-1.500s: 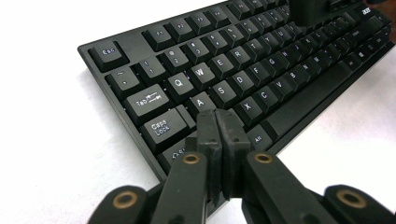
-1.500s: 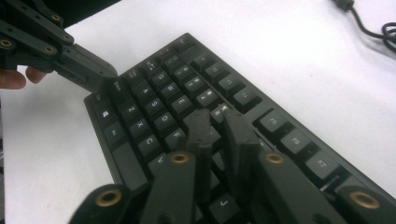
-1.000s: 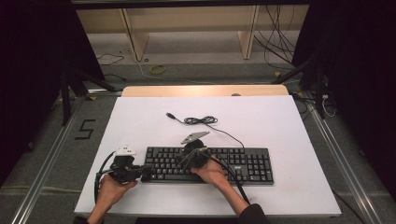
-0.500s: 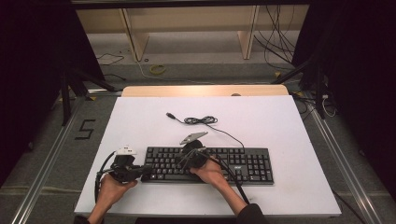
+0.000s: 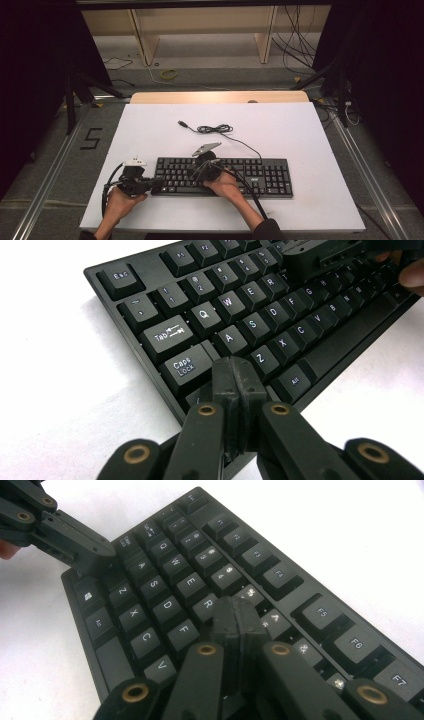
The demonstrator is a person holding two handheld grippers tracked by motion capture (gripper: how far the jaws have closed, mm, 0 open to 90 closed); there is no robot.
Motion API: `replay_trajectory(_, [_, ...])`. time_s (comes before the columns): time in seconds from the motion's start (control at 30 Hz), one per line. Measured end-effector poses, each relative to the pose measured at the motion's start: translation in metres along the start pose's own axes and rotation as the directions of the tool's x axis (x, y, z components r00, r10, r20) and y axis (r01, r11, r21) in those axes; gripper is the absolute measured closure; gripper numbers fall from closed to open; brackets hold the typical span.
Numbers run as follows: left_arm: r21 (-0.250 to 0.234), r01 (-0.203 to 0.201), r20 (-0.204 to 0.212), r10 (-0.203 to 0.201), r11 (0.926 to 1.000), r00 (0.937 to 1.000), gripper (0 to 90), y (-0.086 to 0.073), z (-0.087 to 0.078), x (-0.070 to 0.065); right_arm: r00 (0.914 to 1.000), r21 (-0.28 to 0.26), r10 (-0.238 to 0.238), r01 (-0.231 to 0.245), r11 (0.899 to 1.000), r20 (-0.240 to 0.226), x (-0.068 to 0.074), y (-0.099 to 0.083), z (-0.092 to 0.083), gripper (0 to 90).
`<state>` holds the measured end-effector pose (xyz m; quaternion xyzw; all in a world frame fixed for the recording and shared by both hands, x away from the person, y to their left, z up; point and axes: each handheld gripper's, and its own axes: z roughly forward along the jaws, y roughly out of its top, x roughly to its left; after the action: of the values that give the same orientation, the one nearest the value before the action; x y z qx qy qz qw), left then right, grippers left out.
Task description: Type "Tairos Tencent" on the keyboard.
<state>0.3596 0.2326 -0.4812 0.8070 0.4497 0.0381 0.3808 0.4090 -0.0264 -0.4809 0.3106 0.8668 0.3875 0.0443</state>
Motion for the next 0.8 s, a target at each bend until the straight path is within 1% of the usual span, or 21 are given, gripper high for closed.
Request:
replay_trajectory(0.13, [0.000, 0.001, -0.002, -0.001, 1.0000, 1.0000, 89.1, 0.000, 0.000, 0.000, 1.0000, 0.002, 0.004, -0.004, 1.000, 0.001, 0.001, 0.000, 0.000, 90.0])
replay_trajectory(0.2, [-0.003, 0.003, -0.001, -0.003, 1.0000, 1.0000, 89.0, 0.001, 0.000, 0.000, 0.9999, -0.003, 0.010, -0.010, 1.000, -0.007, 0.000, 0.000, -0.001, 90.0])
replay_trajectory(0.27, [-0.020, 0.008, -0.004, -0.008, 0.9998, 1.0000, 88.8, 0.001, -0.002, 0.000, 0.9996, -0.012, 0.021, -0.021, 1.000, -0.016, 0.001, 0.000, -0.002, 87.1])
replay_trajectory(0.3, [-0.028, 0.008, 0.001, -0.008, 0.9996, 1.0000, 87.2, 0.002, -0.003, 0.000, 0.9995, -0.019, 0.027, -0.027, 0.999, -0.018, 0.002, 0.000, -0.004, 85.7])
replay_trajectory(0.37, [-0.037, 0.009, 0.000, -0.009, 0.9993, 1.0000, 86.7, 0.002, -0.005, 0.001, 0.9996, -0.034, 0.020, -0.021, 0.999, -0.022, 0.003, 0.001, -0.007, 84.8])
replay_trajectory(0.4, [-0.044, 0.018, 0.006, -0.018, 0.9989, 0.9998, 86.1, 0.002, -0.005, 0.001, 0.9996, -0.037, 0.016, -0.017, 0.999, -0.023, 0.004, 0.001, -0.007, 84.1])
replay_trajectory(0.47, [-0.052, 0.020, 0.014, -0.020, 0.9984, 0.9997, 84.7, 0.003, -0.006, 0.001, 0.9996, -0.042, 0.016, -0.017, 0.999, -0.023, 0.004, 0.002, -0.009, 82.5])
replay_trajectory(0.6, [-0.072, 0.015, 0.026, -0.013, 0.9973, 0.9996, 82.8, 0.004, -0.008, -0.002, 0.9994, -0.054, 0.028, -0.029, 0.998, -0.023, 0.003, 0.003, -0.013, 80.2])
replay_trajectory(0.67, [-0.072, 0.009, 0.029, -0.007, 0.9974, 0.9995, 82.1, 0.004, -0.008, -0.003, 0.9993, -0.067, 0.028, -0.030, 0.997, -0.025, 0.001, 0.003, -0.016, 78.8])
replay_trajectory(0.8, [-0.086, 0.012, 0.034, -0.009, 0.9963, 0.9994, 79.3, 0.005, -0.009, -0.003, 0.9987, -0.080, 0.040, -0.042, 0.996, -0.032, -0.002, 0.004, -0.023, 76.3])
